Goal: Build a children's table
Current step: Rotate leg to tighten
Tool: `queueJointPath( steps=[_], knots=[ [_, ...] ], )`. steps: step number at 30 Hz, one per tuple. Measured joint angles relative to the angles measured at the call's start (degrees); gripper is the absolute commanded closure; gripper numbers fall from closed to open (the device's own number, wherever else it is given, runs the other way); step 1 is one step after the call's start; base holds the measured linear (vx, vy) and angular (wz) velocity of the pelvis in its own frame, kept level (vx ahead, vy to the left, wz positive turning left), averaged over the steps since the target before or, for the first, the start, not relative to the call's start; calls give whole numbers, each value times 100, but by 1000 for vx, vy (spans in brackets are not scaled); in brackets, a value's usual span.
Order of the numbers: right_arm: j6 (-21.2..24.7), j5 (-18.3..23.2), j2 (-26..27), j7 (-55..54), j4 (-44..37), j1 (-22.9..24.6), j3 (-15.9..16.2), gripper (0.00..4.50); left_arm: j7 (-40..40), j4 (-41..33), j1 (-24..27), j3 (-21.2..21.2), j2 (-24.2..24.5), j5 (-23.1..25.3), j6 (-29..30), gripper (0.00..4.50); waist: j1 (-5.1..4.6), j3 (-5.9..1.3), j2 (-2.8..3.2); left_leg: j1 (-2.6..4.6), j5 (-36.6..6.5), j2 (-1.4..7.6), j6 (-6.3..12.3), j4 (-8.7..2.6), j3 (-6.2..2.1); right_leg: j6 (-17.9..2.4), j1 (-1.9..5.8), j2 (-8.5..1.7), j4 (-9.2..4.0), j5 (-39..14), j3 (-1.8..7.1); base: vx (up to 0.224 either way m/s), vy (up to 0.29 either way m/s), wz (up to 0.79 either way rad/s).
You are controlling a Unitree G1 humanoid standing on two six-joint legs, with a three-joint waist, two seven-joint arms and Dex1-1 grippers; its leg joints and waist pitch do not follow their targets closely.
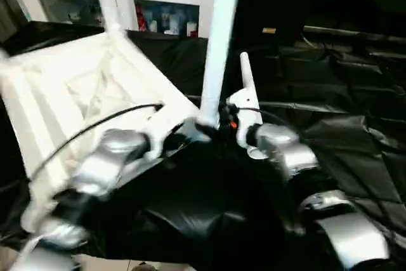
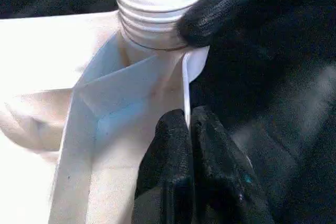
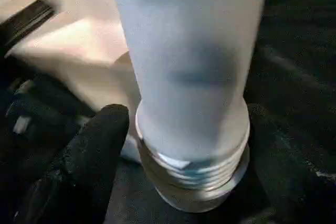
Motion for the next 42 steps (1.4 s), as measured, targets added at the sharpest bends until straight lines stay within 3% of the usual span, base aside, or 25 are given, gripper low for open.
queueJointPath(
  steps=[5, 9, 22, 27, 30, 37, 39, 42],
  knots=[
    [-65, -1, -188, 935, -232, 45, 307, 77, -841, -383, 295, -19, 489, -312, -60, 450, 37, -1, -3, 0, -6, 1, 12, 25, 1, -1, -4, -7, -3, 0, -1, 0, 0, 0],
    [-158, -1, -187, 1097, -235, 50, 382, 77, -1010, -463, 333, -33, 610, -360, -26, 450, 20, -1, -3, 0, -7, 0, 12, 38, 1, -3, -3, -9, 6, 2, 0, 0, 0, 0],
    [-71, 22, -153, 972, -437, 239, 435, 175, -939, -368, 370, -4, 543, -346, -102, 450, 19, -1, -2, 2, -6, 1, 10, 40, 1, -3, 15, -8, 17, 2, 0, 0, 0, 0],
    [-27, 21, 103, -33, -168, 227, 112, 181, -288, -87, 236, 62, 118, -205, -31, 450, -1, -1, -2, 31, 0, 1, 1, 46, -2, -5, 42, -8, 21, 6, 2, 0, 0, 0],
    [10, 22, 600, -1560, 199, 108, -321, 181, 551, 318, -117, 144, -447, -24, 323, 450, -13, -4, 0, 56, 11, -3, -19, 43, -1, -8, 48, -8, 32, 12, 9, 0, 0, 0],
    [-72, 74, 1103, -3121, 624, -163, -670, 181, 1397, 650, -412, 193, -1078, 78, 624, 450, 2, -17, 14, 62, 13, -4, -21, 31, -3, 17, 50, -7, 33, -2, 8, 0, 0, 0],
    [-106, 78, 1122, -3158, 678, -191, -694, 127, 1414, 653, -419, 194, -1090, 100, 624, 450, 1, -19, 11, 59, 12, -4, -21, 31, -3, 3, 50, -7, 30, 7, 10, 0, 0, 0],
    [-91, 149, 1134, -2934, 692, -213, -777, 103, 1388, 642, -415, 196, -1057, 103, 613, 450, -6, -20, 9, 58, 12, -4, -20, 31, -2, 4, 48, -7, 30, 6, 11, 0, 0, 0]
  ],
)
